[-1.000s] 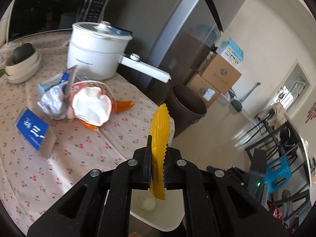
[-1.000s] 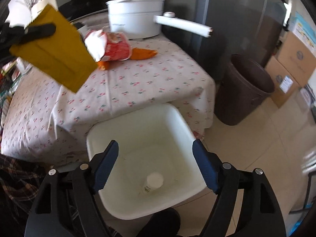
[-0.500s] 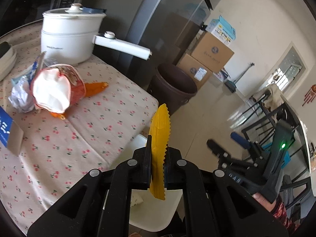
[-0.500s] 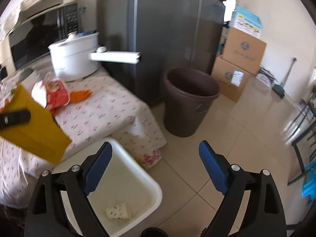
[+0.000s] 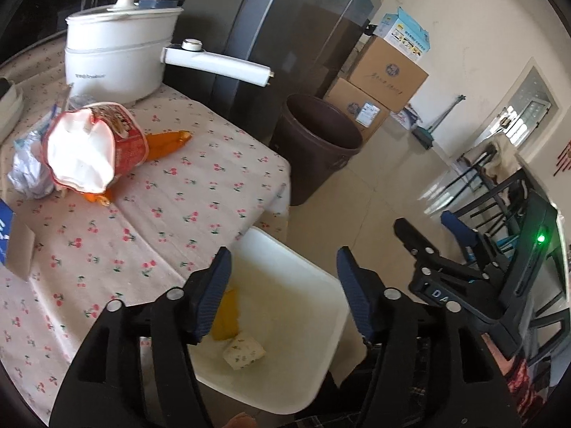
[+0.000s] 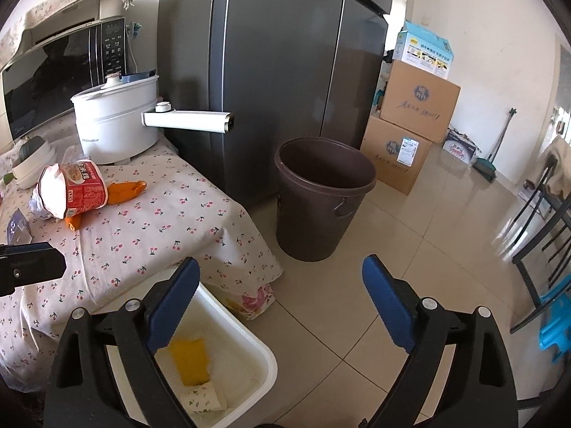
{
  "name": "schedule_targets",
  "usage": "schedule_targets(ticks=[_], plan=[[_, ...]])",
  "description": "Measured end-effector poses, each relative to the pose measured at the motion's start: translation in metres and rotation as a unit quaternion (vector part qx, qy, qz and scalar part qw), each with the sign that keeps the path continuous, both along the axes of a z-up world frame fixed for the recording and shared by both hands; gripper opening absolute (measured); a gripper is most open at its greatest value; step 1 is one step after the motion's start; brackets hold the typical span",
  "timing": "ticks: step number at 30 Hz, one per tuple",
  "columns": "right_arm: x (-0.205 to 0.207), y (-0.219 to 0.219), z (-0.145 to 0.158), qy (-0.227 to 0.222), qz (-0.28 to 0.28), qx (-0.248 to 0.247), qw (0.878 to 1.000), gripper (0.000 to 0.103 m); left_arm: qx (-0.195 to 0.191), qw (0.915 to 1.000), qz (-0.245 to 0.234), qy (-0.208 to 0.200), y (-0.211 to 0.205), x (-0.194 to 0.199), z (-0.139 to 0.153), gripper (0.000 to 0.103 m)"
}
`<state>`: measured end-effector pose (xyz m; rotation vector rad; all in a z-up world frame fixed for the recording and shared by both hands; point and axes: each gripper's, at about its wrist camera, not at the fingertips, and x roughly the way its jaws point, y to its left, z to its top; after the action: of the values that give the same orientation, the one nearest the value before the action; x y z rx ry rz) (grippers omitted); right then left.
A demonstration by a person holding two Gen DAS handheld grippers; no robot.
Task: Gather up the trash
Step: 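Carry both items over the white basin and open both tools to drop them, then grasp the blue box on the table with the left tool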
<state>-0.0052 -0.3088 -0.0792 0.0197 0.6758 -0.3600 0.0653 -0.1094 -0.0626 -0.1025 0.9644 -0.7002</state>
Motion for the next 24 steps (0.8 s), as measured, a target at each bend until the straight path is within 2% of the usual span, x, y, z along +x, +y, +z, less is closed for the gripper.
schedule_targets(ticks=[1, 3, 6, 9, 13, 16, 20, 24], plan=[[0.000, 0.001, 0.000, -0.002, -0.001, -0.002, 1.000, 0.093, 0.006, 1.0000, 0.005, -0.005, 0.001, 0.000, 0.001, 0.066], [0.001, 0.004, 0.001, -0.006, -0.002, -0.006, 1.000, 0.094, 0.016, 0.9996, 0.016, -0.013, 0.003, -0.001, 0.001, 0.079], [0.005, 0.011, 0.004, -0.012, -0.004, -0.009, 1.000, 0.096, 0.041, 0.9978, 0.042, -0.032, 0.009, -0.001, 0.002, 0.088], [0.009, 0.019, 0.006, -0.015, -0.002, -0.009, 1.000, 0.096, 0.078, 0.9919, 0.080, -0.060, 0.016, 0.000, 0.003, 0.095], [0.017, 0.031, 0.007, -0.016, 0.004, -0.007, 1.000, 0.096, 0.133, 0.9760, 0.152, -0.082, 0.037, 0.010, 0.003, 0.096], [0.022, 0.040, 0.007, -0.013, 0.013, -0.005, 1.000, 0.096, 0.156, 0.9623, 0.211, -0.071, 0.060, 0.025, -0.002, 0.096], [0.028, 0.050, 0.006, -0.009, 0.025, -0.004, 1.000, 0.096, 0.159, 0.9449, 0.284, -0.034, 0.096, 0.045, -0.009, 0.096], [0.032, 0.058, 0.006, -0.004, 0.035, 0.004, 0.999, 0.096, 0.145, 0.9290, 0.340, -0.017, 0.128, 0.056, -0.008, 0.096]])
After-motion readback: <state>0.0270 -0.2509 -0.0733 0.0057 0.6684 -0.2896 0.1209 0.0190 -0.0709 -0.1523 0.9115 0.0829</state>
